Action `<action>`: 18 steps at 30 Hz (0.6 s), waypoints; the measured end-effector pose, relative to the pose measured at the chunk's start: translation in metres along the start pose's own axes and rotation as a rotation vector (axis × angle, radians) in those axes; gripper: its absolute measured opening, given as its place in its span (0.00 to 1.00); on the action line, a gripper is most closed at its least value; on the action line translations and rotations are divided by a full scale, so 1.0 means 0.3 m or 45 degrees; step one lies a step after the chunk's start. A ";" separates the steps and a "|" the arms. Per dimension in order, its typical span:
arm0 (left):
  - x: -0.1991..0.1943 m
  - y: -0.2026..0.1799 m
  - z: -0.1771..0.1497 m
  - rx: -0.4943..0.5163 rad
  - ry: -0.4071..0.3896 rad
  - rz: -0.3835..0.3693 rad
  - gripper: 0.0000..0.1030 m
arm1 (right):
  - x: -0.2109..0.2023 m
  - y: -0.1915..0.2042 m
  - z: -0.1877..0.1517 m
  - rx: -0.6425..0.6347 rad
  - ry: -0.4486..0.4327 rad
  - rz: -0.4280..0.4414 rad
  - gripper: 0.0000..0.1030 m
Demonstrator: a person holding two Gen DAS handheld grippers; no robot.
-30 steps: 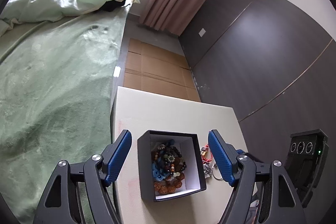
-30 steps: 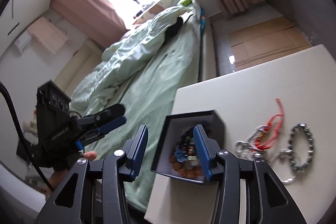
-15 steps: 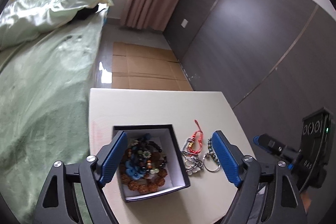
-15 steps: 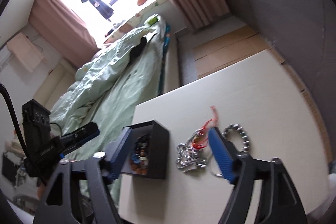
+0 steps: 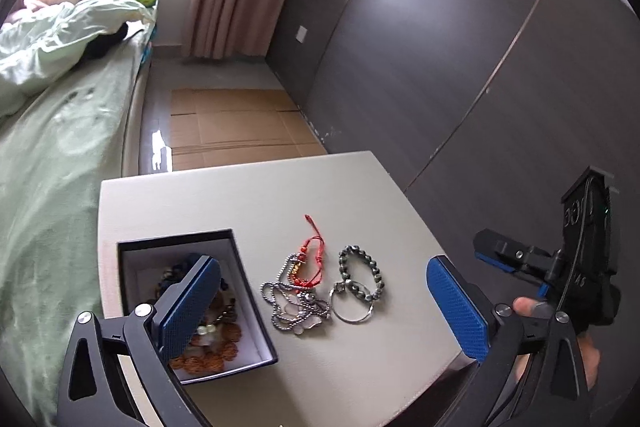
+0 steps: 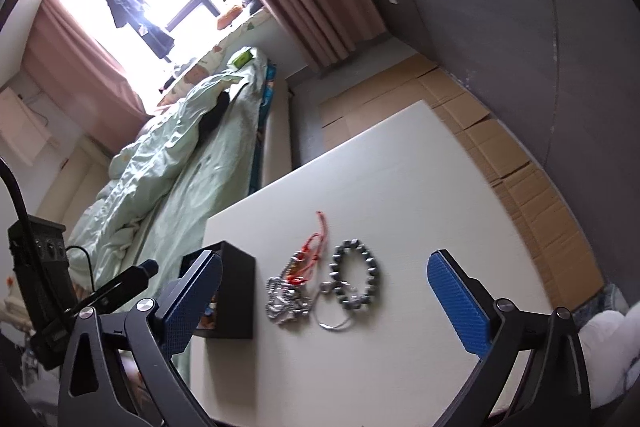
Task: Organize jewelry
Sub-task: 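Grasp the red cord pendant with the left tool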
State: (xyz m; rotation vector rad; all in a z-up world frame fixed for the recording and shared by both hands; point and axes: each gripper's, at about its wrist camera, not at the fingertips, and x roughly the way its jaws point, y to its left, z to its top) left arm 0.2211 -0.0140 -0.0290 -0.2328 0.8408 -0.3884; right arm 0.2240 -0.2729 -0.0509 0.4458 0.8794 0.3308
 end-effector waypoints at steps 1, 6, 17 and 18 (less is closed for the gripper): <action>0.009 -0.009 -0.002 0.007 0.008 0.001 1.00 | -0.005 -0.013 0.001 0.005 0.000 -0.005 1.00; 0.060 -0.044 -0.007 0.032 0.047 0.015 1.00 | -0.026 -0.069 0.007 0.033 -0.005 -0.019 1.00; 0.159 -0.085 0.002 0.065 0.134 0.019 0.97 | -0.053 -0.196 -0.016 0.212 0.001 -0.058 1.00; 0.168 -0.085 0.007 0.064 0.140 0.021 0.95 | -0.057 -0.202 -0.015 0.217 -0.003 -0.063 1.00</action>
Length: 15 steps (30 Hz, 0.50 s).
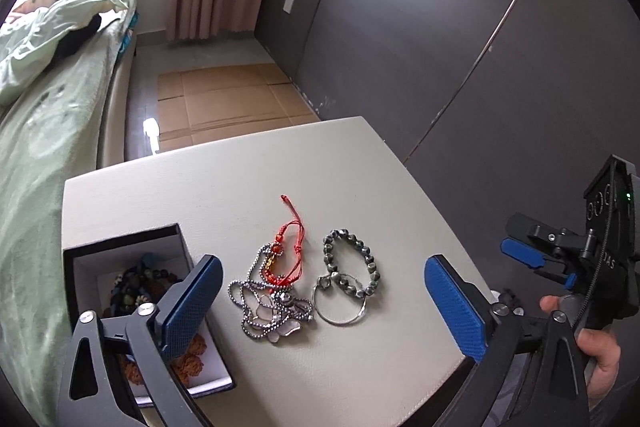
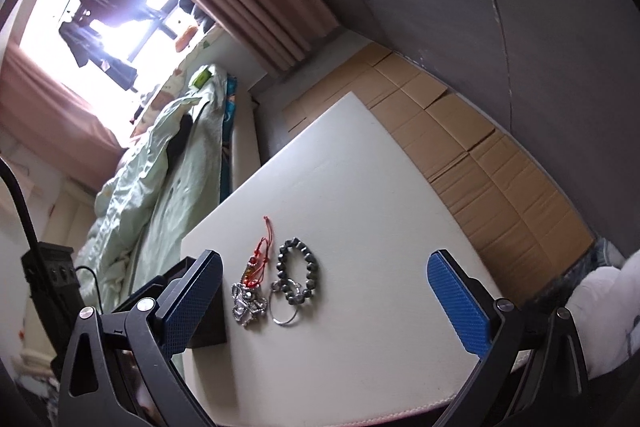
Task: Organize jewelry
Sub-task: 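Grasp the red cord pendant with the left tool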
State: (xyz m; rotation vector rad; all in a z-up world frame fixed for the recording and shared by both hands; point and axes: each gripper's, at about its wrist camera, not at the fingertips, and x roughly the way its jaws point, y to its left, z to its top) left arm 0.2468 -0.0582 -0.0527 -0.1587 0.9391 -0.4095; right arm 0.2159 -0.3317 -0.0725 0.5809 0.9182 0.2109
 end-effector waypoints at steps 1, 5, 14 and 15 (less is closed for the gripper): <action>0.008 0.000 0.005 -0.002 0.006 0.000 0.91 | -0.002 -0.005 0.003 0.002 -0.005 -0.006 1.00; 0.054 0.002 0.028 -0.006 0.063 0.011 0.71 | 0.010 -0.024 0.008 0.019 0.010 -0.004 1.00; 0.200 -0.014 0.034 0.027 0.225 0.072 0.41 | 0.049 -0.074 0.016 0.122 0.053 0.063 0.84; 0.211 -0.012 0.033 0.031 0.240 0.077 0.39 | 0.058 -0.078 0.016 0.131 0.064 0.067 0.84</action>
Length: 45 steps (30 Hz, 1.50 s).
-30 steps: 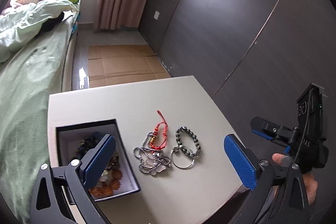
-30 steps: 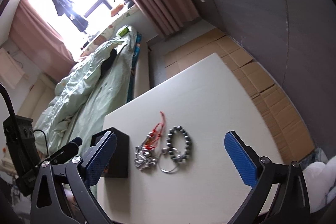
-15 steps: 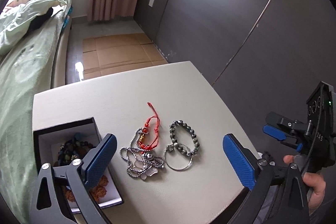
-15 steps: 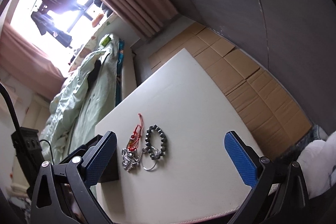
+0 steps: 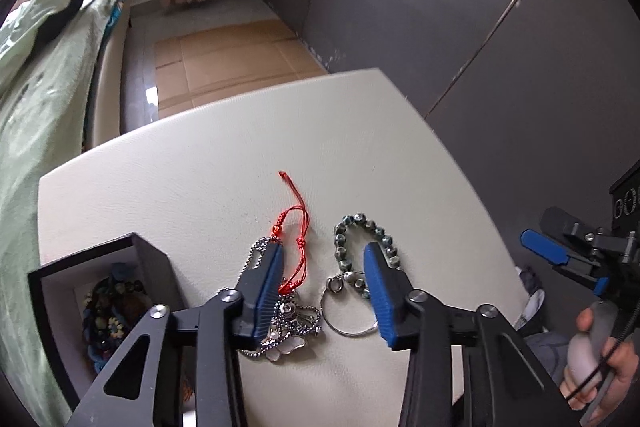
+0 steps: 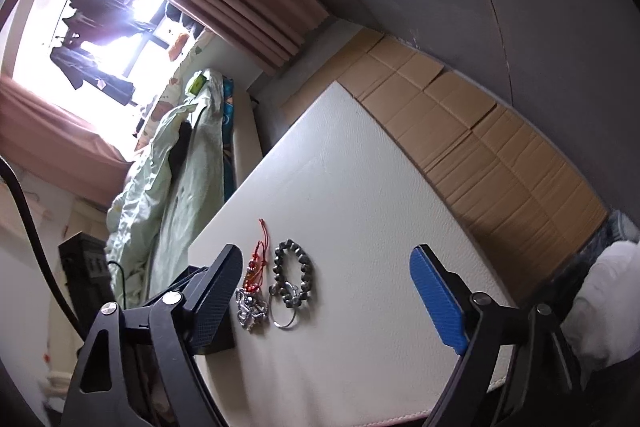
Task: Organize jewelry
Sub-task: 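Grasp the red cord pendant with the left tool, then carry the red cord into the box with the left tool while the right tool grasps the grey bead bracelet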
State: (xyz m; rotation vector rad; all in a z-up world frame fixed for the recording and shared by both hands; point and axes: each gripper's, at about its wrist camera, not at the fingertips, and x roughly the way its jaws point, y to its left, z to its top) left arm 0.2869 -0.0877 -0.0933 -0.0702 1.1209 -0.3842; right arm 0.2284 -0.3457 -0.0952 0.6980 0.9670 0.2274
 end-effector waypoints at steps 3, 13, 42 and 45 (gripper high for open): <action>0.044 -0.002 0.004 0.008 0.053 0.017 0.29 | 0.015 -0.011 0.003 0.017 0.014 0.008 0.84; 0.141 0.008 -0.013 0.027 0.150 0.118 0.23 | 0.037 -0.021 0.009 0.040 0.037 0.018 0.84; -0.137 0.031 0.005 -0.028 -0.136 -0.070 0.01 | 0.308 0.196 -0.048 -0.318 0.257 -0.181 0.31; -0.165 0.049 0.004 -0.043 -0.159 -0.077 0.01 | 0.332 0.219 -0.047 -0.358 0.260 -0.217 0.31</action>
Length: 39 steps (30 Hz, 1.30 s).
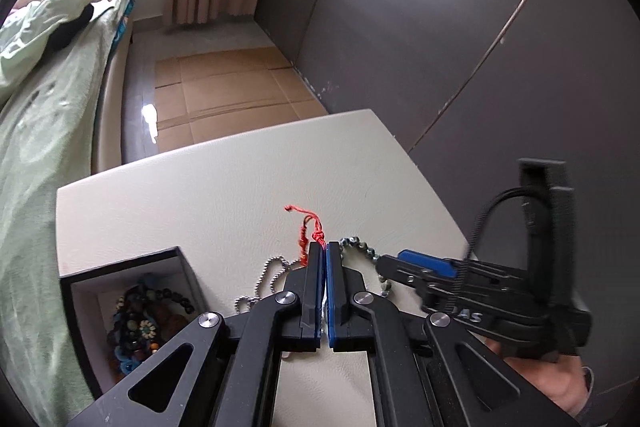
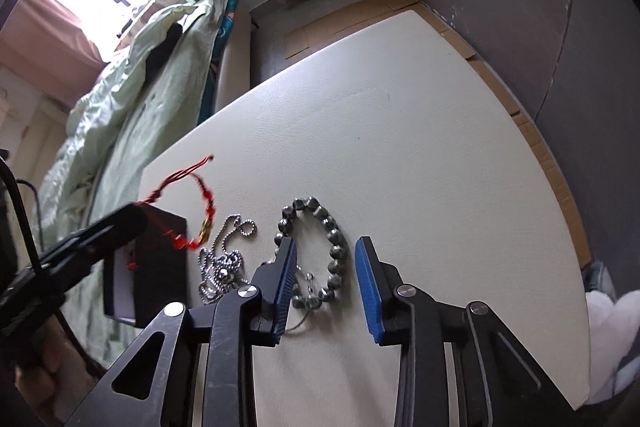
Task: Organize jewelry
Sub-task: 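Carry the red cord into the box with the left tool while the right tool grasps the grey bead bracelet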
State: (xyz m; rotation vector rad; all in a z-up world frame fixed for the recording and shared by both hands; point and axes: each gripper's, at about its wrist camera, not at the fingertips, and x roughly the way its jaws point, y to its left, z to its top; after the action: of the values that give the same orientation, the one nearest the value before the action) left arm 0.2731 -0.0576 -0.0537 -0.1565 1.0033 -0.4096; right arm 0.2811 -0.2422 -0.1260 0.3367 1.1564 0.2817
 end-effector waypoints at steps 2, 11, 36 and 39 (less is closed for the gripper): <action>-0.020 0.017 0.002 -0.016 -0.017 -0.001 0.01 | 0.020 0.013 0.004 -0.025 0.015 -0.030 0.31; -0.126 0.112 -0.037 -0.090 -0.082 0.010 0.01 | 0.075 0.071 0.002 -0.135 0.045 -0.188 0.26; -0.229 0.251 -0.081 -0.208 -0.086 0.082 0.05 | -0.192 0.119 -0.034 -0.173 -0.263 0.053 0.10; -0.227 0.266 -0.094 -0.225 -0.069 0.110 0.31 | -0.198 0.151 -0.034 -0.185 -0.292 0.091 0.10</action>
State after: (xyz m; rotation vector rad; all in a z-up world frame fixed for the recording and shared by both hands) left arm 0.2383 0.0444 -0.0404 -0.2811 0.9886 -0.2364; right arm 0.2474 -0.2224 -0.0615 0.2743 0.8942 0.3777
